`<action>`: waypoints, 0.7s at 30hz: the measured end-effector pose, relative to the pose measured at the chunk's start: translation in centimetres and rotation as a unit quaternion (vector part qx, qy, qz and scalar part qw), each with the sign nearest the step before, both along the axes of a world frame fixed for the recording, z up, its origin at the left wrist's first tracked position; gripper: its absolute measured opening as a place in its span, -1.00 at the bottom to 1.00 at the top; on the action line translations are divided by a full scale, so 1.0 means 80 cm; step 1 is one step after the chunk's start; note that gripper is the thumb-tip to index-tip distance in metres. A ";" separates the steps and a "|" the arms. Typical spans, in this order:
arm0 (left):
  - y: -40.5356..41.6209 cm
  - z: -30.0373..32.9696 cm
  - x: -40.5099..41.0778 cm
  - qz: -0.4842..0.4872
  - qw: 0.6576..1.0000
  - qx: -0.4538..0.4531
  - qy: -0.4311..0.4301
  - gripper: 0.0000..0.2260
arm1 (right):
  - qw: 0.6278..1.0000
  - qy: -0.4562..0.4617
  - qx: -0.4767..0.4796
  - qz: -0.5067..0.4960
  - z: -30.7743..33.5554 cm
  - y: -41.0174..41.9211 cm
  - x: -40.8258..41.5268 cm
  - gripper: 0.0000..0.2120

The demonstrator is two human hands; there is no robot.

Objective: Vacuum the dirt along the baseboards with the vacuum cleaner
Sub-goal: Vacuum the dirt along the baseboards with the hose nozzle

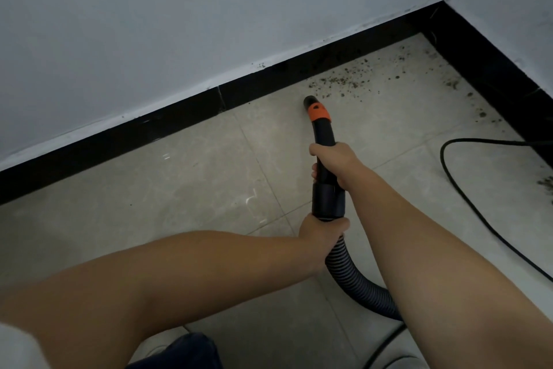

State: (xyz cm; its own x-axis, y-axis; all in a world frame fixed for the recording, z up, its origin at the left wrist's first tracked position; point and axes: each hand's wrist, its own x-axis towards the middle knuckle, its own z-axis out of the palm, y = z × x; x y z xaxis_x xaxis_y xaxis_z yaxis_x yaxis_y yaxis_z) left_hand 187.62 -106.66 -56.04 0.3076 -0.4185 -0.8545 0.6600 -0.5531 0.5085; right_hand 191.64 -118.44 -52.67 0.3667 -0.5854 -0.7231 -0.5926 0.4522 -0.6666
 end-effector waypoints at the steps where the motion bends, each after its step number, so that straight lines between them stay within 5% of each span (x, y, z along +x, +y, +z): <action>1: -0.001 -0.002 -0.001 -0.007 1.000 0.000 -0.001 -0.78 | 1.000 0.003 -0.002 -0.009 -0.001 -0.002 -0.002 -0.88; 10: -0.035 0.002 -0.018 -0.071 0.997 -0.008 -0.008 -0.71 | 0.993 0.017 -0.010 -0.120 -0.001 -0.044 -0.045 -0.84; 21: -0.032 -0.005 -0.004 0.029 0.999 0.014 0.018 -0.87 | 1.000 0.002 -0.010 0.020 -0.007 -0.029 0.006 -0.88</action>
State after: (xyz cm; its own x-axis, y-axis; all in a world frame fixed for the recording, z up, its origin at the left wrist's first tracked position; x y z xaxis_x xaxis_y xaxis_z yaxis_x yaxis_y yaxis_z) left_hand 187.28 -109.24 -56.41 0.3003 -0.3775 -0.8760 0.7085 -0.5265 0.4698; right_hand 192.16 -120.79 -53.25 0.3867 -0.5842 -0.7135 -0.6128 0.4154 -0.6722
